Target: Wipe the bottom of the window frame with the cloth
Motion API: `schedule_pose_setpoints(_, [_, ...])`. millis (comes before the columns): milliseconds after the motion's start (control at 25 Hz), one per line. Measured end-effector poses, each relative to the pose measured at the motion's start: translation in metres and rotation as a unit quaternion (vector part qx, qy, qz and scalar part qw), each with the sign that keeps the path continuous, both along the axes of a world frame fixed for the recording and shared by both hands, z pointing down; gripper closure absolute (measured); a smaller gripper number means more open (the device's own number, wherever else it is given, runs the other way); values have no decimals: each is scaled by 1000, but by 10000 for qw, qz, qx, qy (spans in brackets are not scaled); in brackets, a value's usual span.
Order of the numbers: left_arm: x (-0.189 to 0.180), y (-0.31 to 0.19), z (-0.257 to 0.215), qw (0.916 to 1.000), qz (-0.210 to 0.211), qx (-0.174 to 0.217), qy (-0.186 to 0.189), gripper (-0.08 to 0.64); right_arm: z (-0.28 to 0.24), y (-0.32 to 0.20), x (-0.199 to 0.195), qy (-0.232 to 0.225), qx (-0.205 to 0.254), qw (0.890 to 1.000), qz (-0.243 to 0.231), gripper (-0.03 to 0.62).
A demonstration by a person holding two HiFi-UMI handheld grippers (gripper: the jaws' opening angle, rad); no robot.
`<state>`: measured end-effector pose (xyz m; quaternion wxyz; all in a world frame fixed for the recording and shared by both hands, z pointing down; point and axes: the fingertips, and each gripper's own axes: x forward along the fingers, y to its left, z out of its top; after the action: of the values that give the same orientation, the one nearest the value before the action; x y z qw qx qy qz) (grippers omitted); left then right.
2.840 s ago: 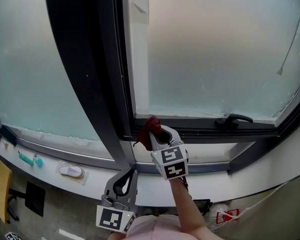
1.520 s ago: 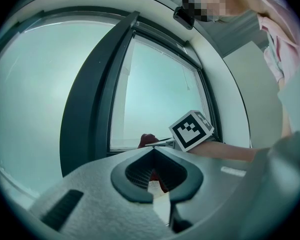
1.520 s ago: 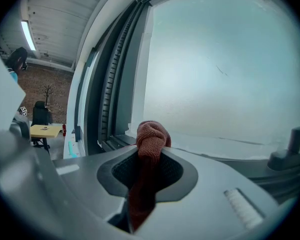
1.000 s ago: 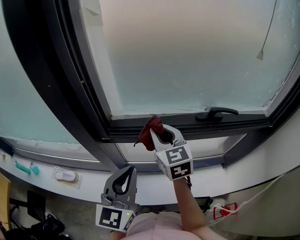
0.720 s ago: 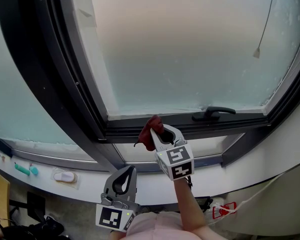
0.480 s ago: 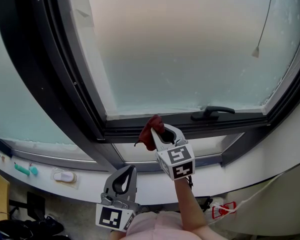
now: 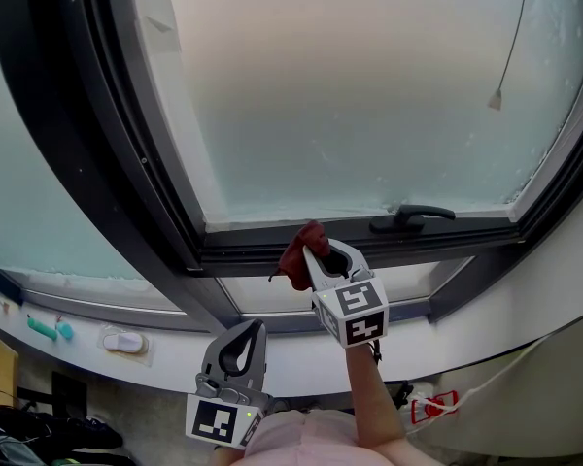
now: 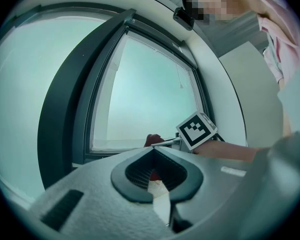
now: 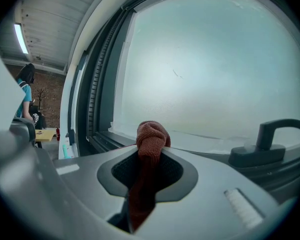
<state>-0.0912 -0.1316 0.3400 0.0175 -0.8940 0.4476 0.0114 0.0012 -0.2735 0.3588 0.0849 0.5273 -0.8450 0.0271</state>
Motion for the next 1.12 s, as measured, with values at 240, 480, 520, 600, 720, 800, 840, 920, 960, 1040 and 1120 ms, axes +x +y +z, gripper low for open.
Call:
schedule_pose_setpoints(240, [3,0,0,10000,48,-2,-17,566,-1,0,13,-68,0,9999,115,517])
schedule_pose_setpoints(480, [7,1,-1,10000,71,3,-17,566,0,1,26,-102,-5,9997,226,516])
schedule_pose_setpoints(520, [7,1,-1,10000,73,7,-13,566,0,1,28,-110,-6,9997,238,516])
schedule_pose_setpoints(600, [8,1,-1,10000,70,11,-8,566,0,1,32,-127,-6,9996,267,517])
schedule_pose_setpoints(720, [9,0,-1,10000,61,1,-12,566,0,2,40,-162,-7,9993,325,517])
schedule_pose_setpoints(800, [10,0,0,10000,59,-6,-11,566,0,2,45,-187,-12,9992,365,516])
schedule_pose_setpoints(840, [11,0,0,10000,55,-6,-7,566,0,2,47,-199,-10,9991,380,515])
schedule_pose_setpoints(920, [12,-1,0,10000,46,-1,5,566,0,2,52,-218,-5,9989,407,515])
schedule_pose_setpoints(960, [13,-1,0,10000,44,4,10,566,0,2,54,-226,-4,9989,422,515])
schedule_pose_setpoints(1040, [14,-1,0,10000,47,5,16,566,1,2,58,-238,-6,9987,455,515])
schedule_pose_setpoints(1120, [16,-1,-1,10000,53,7,19,566,0,3,63,-247,-3,9985,490,515])
